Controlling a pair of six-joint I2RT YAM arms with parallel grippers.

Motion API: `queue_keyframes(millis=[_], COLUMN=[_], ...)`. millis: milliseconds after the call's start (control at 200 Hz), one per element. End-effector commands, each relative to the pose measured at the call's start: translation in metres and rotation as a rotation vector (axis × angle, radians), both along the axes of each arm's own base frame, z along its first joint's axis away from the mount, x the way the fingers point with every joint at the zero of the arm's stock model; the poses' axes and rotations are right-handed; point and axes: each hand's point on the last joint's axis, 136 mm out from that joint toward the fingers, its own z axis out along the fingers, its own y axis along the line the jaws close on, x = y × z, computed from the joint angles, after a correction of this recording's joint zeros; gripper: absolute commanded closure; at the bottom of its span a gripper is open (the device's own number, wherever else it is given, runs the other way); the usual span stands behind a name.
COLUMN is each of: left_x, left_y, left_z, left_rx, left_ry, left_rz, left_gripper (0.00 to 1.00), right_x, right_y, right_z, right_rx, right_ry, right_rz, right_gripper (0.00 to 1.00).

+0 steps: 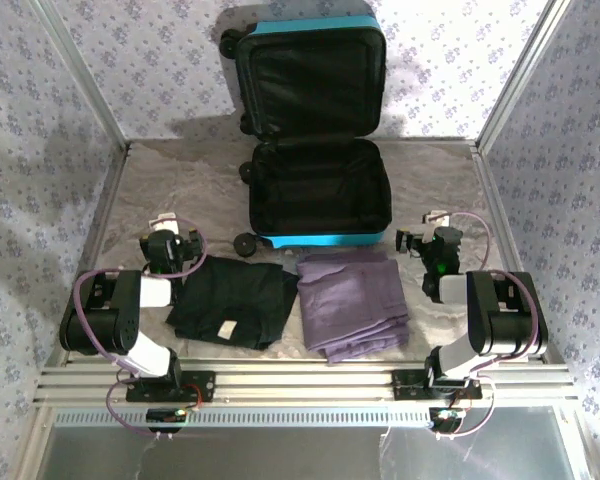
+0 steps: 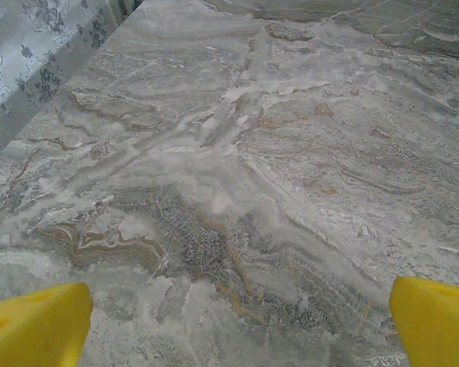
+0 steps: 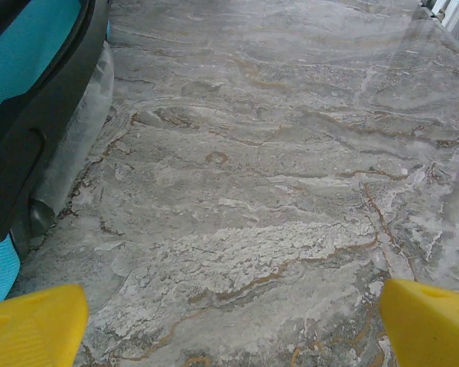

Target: Pack the luggage

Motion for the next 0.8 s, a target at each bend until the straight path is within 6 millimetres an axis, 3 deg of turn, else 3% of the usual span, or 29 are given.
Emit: queue_keyframes(millis=[0,795], left_x=[0.0106,0.0120], left_y=[0.0025,0.0028], left_z=[0.0163,0.0212], left_rx=[0.009,0.010], left_ry=[-0.059,-0.048], left_rz=[0.005,0.007], left_gripper=[0.00,0.00], right_x=[0.0075,0.0068], right_y=[-0.0026,-0.0018], right_z=[0.0078,0.0074], right_rx=[-0.013,-0.010], right_ry=[-0.028,-0.028], right_rz=[0.001,0.004], right_gripper=[0.00,0.00])
